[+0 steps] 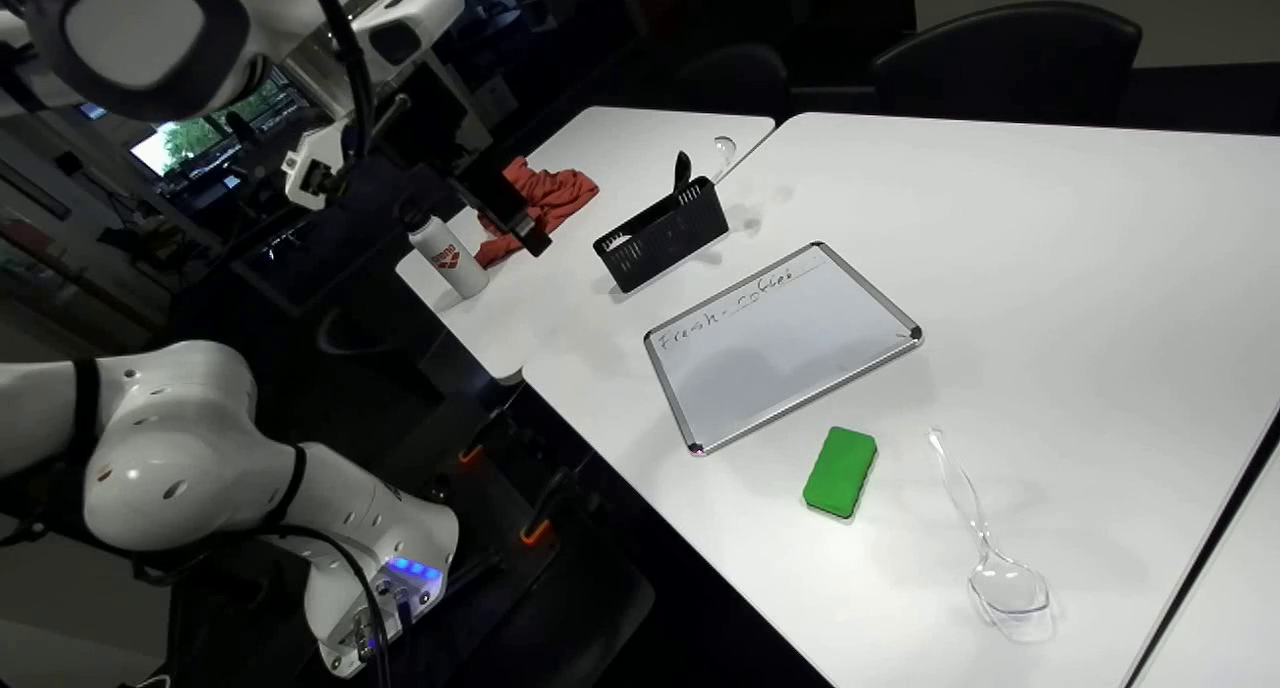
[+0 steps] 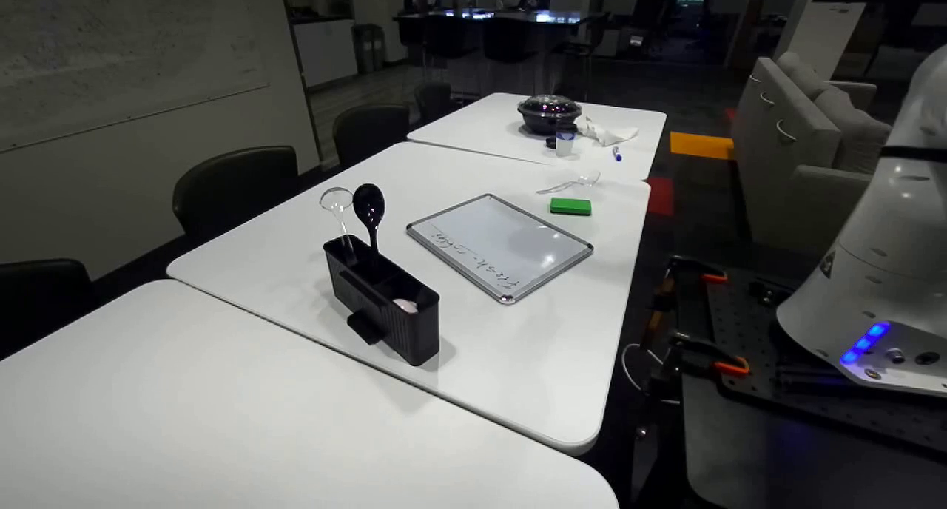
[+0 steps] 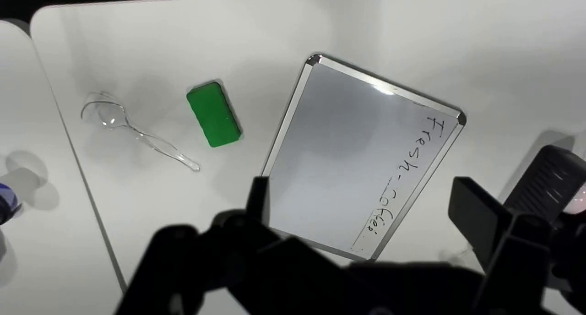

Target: Place the board straight

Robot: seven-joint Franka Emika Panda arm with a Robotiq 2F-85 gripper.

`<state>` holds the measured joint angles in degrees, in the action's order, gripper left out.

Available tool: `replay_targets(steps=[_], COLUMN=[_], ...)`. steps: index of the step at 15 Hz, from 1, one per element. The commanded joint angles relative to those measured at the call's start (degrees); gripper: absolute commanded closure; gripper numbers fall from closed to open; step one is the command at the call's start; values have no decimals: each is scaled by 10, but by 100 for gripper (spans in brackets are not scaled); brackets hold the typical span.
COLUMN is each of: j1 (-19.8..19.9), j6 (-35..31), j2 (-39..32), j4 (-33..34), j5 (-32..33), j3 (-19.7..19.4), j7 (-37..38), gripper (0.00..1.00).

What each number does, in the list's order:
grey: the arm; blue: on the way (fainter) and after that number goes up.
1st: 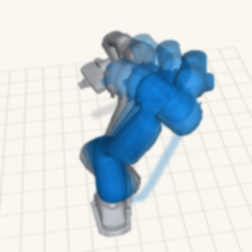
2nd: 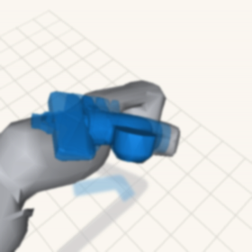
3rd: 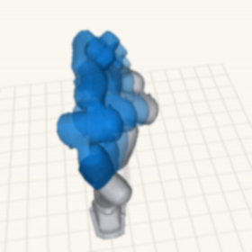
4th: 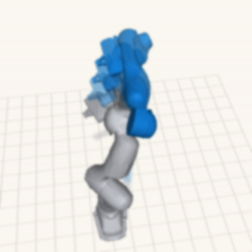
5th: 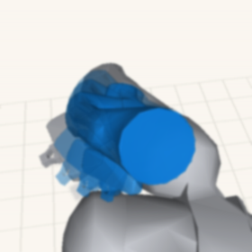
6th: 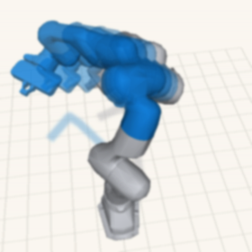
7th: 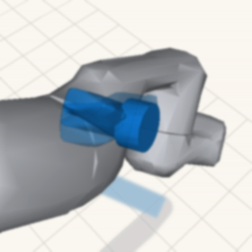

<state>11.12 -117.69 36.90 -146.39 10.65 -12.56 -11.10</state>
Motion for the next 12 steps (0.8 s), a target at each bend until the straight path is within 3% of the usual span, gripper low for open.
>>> replay_targets(steps=[1,6,7,12], j1=[-23,-59,-72,-94], j6=[-15,-111,-135,-330], j2=[4,-30,-86,-216], j4=[-55,-158,-124,-145], j5=[-10,-33,-47,-87], j3=[10,31,38,91], j7=[-11,15,25,114], gripper=[0,0,0,0])
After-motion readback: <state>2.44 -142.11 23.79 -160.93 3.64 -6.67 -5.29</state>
